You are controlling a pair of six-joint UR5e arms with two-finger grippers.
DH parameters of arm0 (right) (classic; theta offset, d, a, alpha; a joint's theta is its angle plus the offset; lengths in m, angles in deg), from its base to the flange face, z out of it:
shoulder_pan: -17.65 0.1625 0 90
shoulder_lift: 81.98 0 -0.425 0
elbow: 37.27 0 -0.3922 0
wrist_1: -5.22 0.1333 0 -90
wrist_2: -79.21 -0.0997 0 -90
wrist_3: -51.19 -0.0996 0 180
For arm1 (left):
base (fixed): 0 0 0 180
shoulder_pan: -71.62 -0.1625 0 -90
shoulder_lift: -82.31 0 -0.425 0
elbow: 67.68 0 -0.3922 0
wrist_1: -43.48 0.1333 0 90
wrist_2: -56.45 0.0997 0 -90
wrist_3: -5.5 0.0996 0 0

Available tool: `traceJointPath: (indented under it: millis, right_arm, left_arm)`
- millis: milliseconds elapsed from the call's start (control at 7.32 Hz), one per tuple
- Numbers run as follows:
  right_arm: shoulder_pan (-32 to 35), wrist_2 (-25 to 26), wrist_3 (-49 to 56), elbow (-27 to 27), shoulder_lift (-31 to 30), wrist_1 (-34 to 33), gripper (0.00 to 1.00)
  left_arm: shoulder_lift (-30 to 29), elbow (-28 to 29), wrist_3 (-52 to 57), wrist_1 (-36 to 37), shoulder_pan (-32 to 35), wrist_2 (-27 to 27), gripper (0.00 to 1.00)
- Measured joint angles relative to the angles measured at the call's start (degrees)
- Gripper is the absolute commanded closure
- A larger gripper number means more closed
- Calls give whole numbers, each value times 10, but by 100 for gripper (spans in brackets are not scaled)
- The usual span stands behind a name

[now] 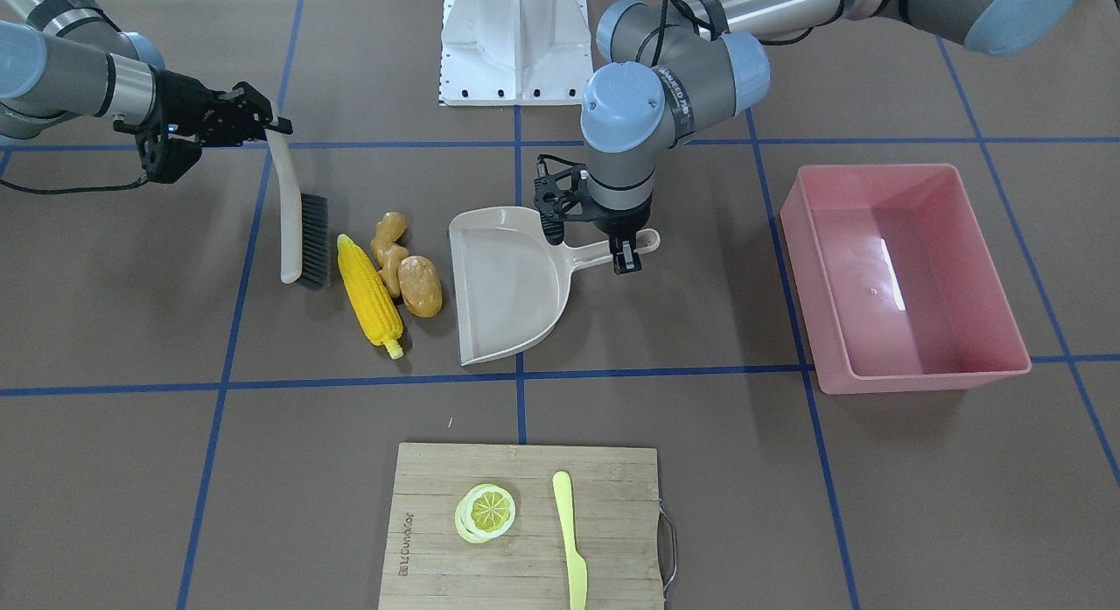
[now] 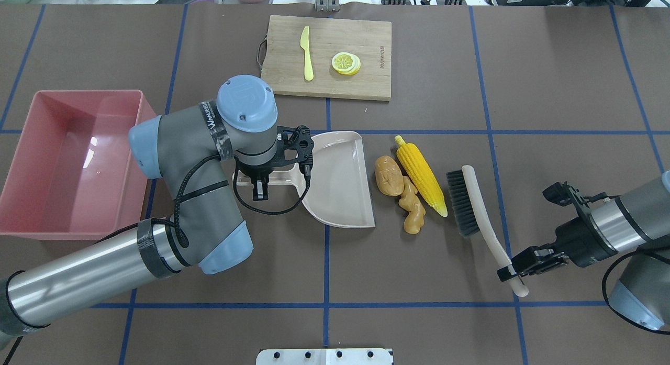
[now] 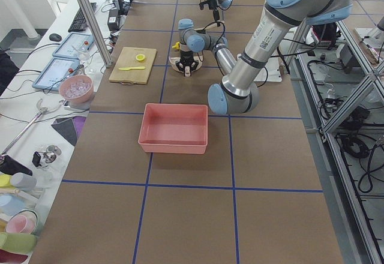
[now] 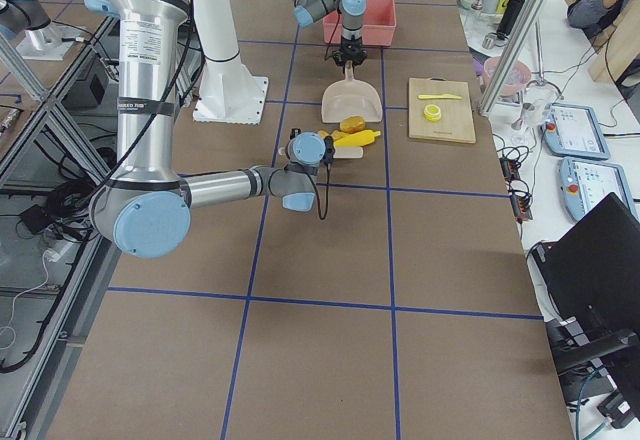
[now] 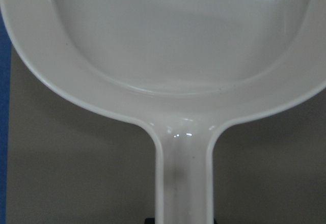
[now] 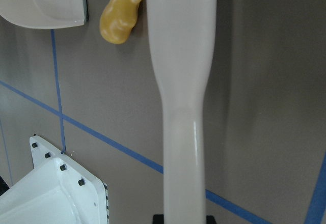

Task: Sweep and dump trash into bin
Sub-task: 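Sweep the potato, ginger and corn toward the dustpan with the brush in the right gripper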

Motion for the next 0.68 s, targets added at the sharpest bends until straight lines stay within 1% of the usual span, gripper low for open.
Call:
traceJointPath:
  millis: [410, 683]
  right_arm:
    - [-27, 6, -12, -2, 10, -1, 100]
    - [-40, 9, -15, -12, 30, -5, 100]
  left_arm:
    - [0, 1, 0, 0, 2, 0, 100]
    - [0, 1, 0, 0, 2, 0, 100]
